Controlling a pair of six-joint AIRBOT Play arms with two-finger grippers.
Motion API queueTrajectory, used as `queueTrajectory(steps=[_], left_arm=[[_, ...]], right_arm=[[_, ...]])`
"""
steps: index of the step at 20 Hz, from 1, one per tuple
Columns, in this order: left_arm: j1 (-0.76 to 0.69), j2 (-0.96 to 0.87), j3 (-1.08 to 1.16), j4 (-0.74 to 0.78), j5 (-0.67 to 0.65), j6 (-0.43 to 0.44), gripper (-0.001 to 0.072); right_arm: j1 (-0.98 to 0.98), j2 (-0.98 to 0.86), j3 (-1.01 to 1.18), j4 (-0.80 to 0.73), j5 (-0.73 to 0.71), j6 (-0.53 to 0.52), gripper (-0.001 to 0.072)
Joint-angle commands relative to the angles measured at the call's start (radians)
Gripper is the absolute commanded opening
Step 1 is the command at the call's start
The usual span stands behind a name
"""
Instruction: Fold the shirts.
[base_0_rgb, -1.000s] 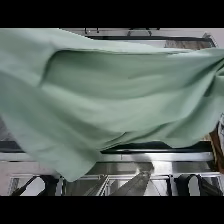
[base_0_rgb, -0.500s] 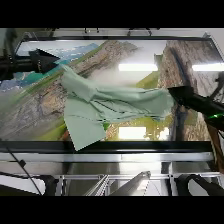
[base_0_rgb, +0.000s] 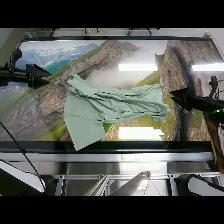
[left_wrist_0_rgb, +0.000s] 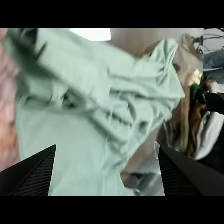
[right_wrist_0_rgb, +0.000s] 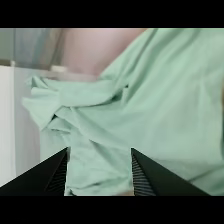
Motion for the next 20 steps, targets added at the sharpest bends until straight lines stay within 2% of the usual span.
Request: queueTrajectory(steps=[1, 2, 6, 13, 14, 15, 16, 20], left_arm=[[0.064, -0.006, -0.121, 0.079, -0.136, -0.078, 0.0694], [0.068, -0.001, -0.182, 0.091, -0.136, -0.078, 0.0694], [0.046, 0.0, -0.385, 0.143, -0.068, -0.074, 0.0694], [-0.021, -0.003, -0.423, 0.179, 0.108, -0.056, 0.0694], [-0.031, -0.004, -0.423, 0.22, 0.122, -0.055, 0.0675], [-0.036, -0.005, -0.414, 0.261, 0.13, -0.056, 0.056], [-0.044, -0.005, -0.403, 0.291, 0.138, -0.056, 0.0539], [-0.097, -0.005, -0.373, 0.293, 0.189, -0.056, 0.0538]], right_arm=[[-0.071, -0.012, -0.005, -0.317, 0.09, 0.143, 0.0333], [-0.067, -0.012, -0.023, -0.369, 0.072, 0.154, 0.0282], [-0.034, -0.067, -0.055, -0.372, -0.022, 0.154, 0.0285], [0.065, -0.185, -0.054, -0.166, -0.178, 0.082, 0.0283], [0.074, -0.196, -0.052, -0.144, -0.193, 0.076, 0.0283], [0.079, -0.206, -0.046, -0.122, -0.195, 0.061, 0.0282], [0.084, -0.21, -0.04, -0.105, -0.196, 0.06, 0.0283], [0.084, -0.21, -0.019, -0.087, -0.197, 0.06, 0.0282]])
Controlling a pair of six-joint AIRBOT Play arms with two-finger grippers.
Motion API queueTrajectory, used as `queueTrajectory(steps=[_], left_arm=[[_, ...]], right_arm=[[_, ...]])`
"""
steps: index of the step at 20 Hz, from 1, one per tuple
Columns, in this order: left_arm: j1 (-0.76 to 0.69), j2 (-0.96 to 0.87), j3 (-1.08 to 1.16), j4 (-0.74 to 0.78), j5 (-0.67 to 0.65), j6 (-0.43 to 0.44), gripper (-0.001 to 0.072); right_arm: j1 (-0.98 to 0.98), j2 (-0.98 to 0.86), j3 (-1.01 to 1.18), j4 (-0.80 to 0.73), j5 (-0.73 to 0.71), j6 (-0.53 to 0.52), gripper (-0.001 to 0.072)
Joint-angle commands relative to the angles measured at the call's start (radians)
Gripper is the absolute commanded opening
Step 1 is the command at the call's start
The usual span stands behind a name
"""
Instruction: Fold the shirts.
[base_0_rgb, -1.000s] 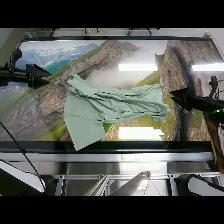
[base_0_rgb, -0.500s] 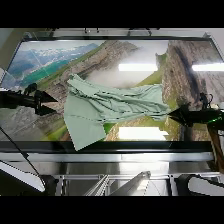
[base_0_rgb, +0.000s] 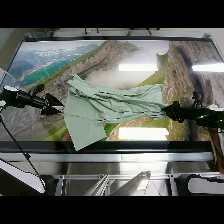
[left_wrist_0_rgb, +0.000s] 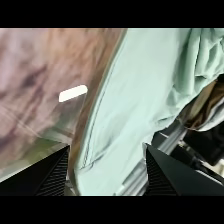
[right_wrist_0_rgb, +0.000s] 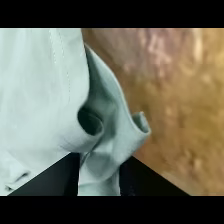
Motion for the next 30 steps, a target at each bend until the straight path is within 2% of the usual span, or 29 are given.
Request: queueTrajectory(steps=[1, 2, 5, 6, 8, 9, 13, 21, 22, 23, 26, 28, 30], left_arm=[[-0.062, -0.009, 0.013, 0.046, 0.098, 0.002, 0.0538], [-0.092, -0.02, 0.013, 0.041, 0.096, -0.005, 0.0521], [-0.157, -0.049, 0.013, 0.054, 0.08, -0.008, 0.0132], [-0.166, -0.053, 0.013, 0.052, 0.078, -0.003, 0.0065], [-0.166, -0.053, 0.013, 0.054, 0.078, -0.003, 0.0056], [-0.156, -0.053, 0.013, 0.053, 0.073, -0.001, 0.0022], [-0.114, -0.053, 0.013, 0.053, 0.07, -0.001, 0.0021], [-0.112, -0.053, 0.013, 0.049, 0.076, -0.001, 0.0022], [-0.112, -0.053, 0.013, 0.05, 0.076, 0.0, 0.0022], [-0.112, -0.053, 0.013, 0.05, 0.076, 0.0, 0.0022], [-0.112, -0.053, 0.013, 0.049, 0.075, 0.01, 0.0022], [-0.11, -0.049, 0.013, 0.038, 0.061, 0.013, 0.0021], [-0.092, -0.017, 0.013, -0.042, -0.016, 0.075, 0.0019]], right_arm=[[0.006, -0.008, 0.013, 0.043, -0.021, -0.007, 0.0282], [0.007, -0.008, 0.013, 0.049, -0.023, -0.007, 0.0282], [0.007, -0.008, 0.013, 0.051, -0.023, -0.008, 0.0281], [0.002, -0.008, 0.013, 0.05, -0.02, -0.008, 0.0281], [-0.038, -0.005, 0.014, 0.046, 0.011, -0.008, 0.0282], [-0.066, -0.005, 0.018, 0.047, 0.034, -0.013, 0.0282], [-0.146, -0.005, 0.021, 0.04, 0.084, -0.025, 0.0282], [-0.045, -0.039, 0.021, 0.04, 0.038, -0.023, 0.028], [-0.034, -0.053, 0.021, 0.041, 0.029, -0.022, 0.0266], [-0.026, -0.068, 0.021, 0.042, 0.025, -0.022, 0.0219], [-0.003, -0.092, 0.021, 0.087, 0.024, -0.049, 0.0217], [-0.005, -0.087, 0.022, 0.185, 0.069, -0.121, 0.0015], [-0.022, -0.06, 0.048, 0.24, 0.19, -0.146, 0.0014]])
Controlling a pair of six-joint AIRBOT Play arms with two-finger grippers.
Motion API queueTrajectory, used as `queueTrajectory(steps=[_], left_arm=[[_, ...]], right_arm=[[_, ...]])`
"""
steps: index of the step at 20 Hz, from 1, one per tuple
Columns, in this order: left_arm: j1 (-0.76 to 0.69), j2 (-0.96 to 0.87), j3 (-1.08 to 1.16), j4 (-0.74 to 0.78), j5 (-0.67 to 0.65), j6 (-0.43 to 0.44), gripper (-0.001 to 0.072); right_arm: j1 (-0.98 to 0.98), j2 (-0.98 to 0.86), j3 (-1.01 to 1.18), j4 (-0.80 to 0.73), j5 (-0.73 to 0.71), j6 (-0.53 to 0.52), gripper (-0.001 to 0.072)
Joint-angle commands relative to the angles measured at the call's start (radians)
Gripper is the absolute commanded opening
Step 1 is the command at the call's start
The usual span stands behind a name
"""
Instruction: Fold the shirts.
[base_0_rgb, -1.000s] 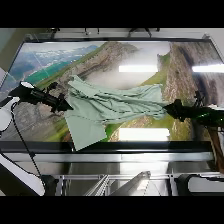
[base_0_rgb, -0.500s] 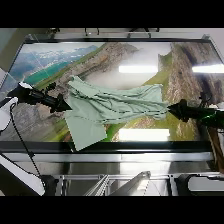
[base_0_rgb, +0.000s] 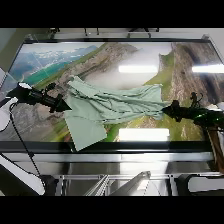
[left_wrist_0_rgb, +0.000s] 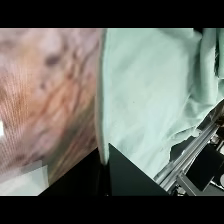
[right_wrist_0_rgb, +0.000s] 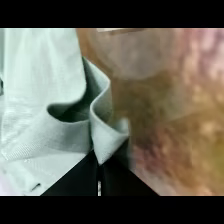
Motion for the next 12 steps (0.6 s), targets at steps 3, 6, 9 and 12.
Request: queueTrajectory(steps=[3, 6, 9, 12], left_arm=[[0.074, 0.152, 0.001, -0.309, -0.257, 0.111, 0.0019], [0.165, 0.354, 0.001, -0.682, -0.365, 0.149, 0.0019], [0.276, 0.573, 0.001, -1.32, -0.365, 0.204, 0.0019], [0.379, 0.741, 0.001, -1.687, -0.343, 0.215, 0.0019]], right_arm=[[-0.082, 0.146, 0.101, 0.129, 0.457, -0.023, 0.0014], [-0.212, 0.396, 0.2, 0.333, 0.592, 0.015, 0.0014], [-0.33, 0.618, 0.306, 0.697, 0.537, 0.013, 0.0014], [-0.406, 0.786, 0.396, 0.752, 0.428, 0.013, 0.0014]])
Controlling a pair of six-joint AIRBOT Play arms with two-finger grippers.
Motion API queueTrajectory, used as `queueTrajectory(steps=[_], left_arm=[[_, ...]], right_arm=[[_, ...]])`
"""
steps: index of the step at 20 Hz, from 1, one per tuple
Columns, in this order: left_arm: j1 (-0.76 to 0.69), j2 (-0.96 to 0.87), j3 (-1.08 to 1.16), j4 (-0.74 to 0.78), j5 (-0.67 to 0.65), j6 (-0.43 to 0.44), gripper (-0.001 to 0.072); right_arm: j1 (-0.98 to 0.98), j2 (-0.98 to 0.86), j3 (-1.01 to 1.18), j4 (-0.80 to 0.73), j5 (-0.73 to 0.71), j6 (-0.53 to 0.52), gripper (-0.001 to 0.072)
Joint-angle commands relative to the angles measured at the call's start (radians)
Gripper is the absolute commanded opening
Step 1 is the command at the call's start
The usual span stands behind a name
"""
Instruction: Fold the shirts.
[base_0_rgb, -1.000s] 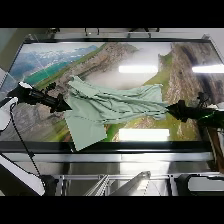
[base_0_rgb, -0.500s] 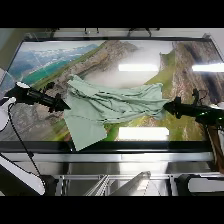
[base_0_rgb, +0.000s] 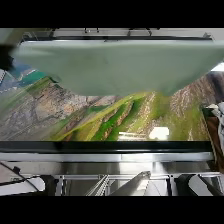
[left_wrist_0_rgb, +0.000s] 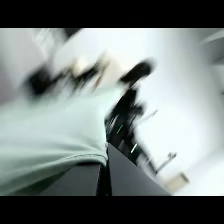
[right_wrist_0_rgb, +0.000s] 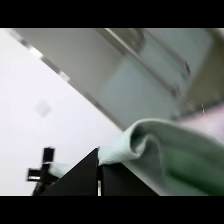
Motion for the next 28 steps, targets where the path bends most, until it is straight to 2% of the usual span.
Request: queueTrajectory(steps=[1, 2, 5, 8, 10, 13, 17, 21, 23, 25, 28], left_arm=[[0.129, 0.197, 0.0, -0.463, 0.006, 0.015, 0.0019], [0.166, 0.233, 0.0, -0.441, 0.011, -0.008, 0.002], [0.23, 0.314, 0.0, -0.355, 0.047, -0.008, 0.002], [0.224, 0.345, 0.0, -0.242, 0.06, -0.027, 0.002], [0.188, 0.327, 0.0, -0.148, 0.082, -0.049, 0.002], [0.12, 0.236, 0.0, -0.033, 0.134, -0.048, 0.002], [-0.001, 0.04, 0.001, 0.208, 0.216, -0.037, 0.002], [-0.11, -0.223, 0.066, 0.387, 0.309, -0.013, 0.0018], [-0.152, -0.377, 0.166, 0.511, 0.317, -0.05, 0.0017], [-0.183, -0.529, 0.291, 0.565, 0.345, -0.085, 0.0016], [-0.199, -0.718, 0.48, 0.592, 0.423, -0.115, 0.0014]], right_arm=[[-0.087, 0.212, 0.095, 0.163, -0.106, -0.002, 0.0014], [-0.095, 0.266, 0.107, 0.168, -0.153, -0.03, 0.0014], [-0.113, 0.381, 0.137, 0.156, -0.272, -0.053, 0.0013], [-0.111, 0.432, 0.141, 0.126, -0.282, -0.074, 0.0014], [-0.108, 0.436, 0.14, 0.034, -0.292, -0.07, 0.0014], [-0.033, 0.392, 0.133, -0.241, -0.338, -0.028, 0.0013], [0.169, 0.2, 0.059, -0.391, -0.402, -0.029, 0.0013], [0.396, -0.124, 0.04, -0.541, -0.504, -0.034, 0.0013], [0.481, -0.302, 0.04, -0.527, -0.589, -0.06, 0.0013], [0.533, -0.468, 0.041, -0.473, -0.68, -0.104, 0.0013], [0.536, -0.684, 0.042, -0.187, -0.682, -0.282, 0.0013]])
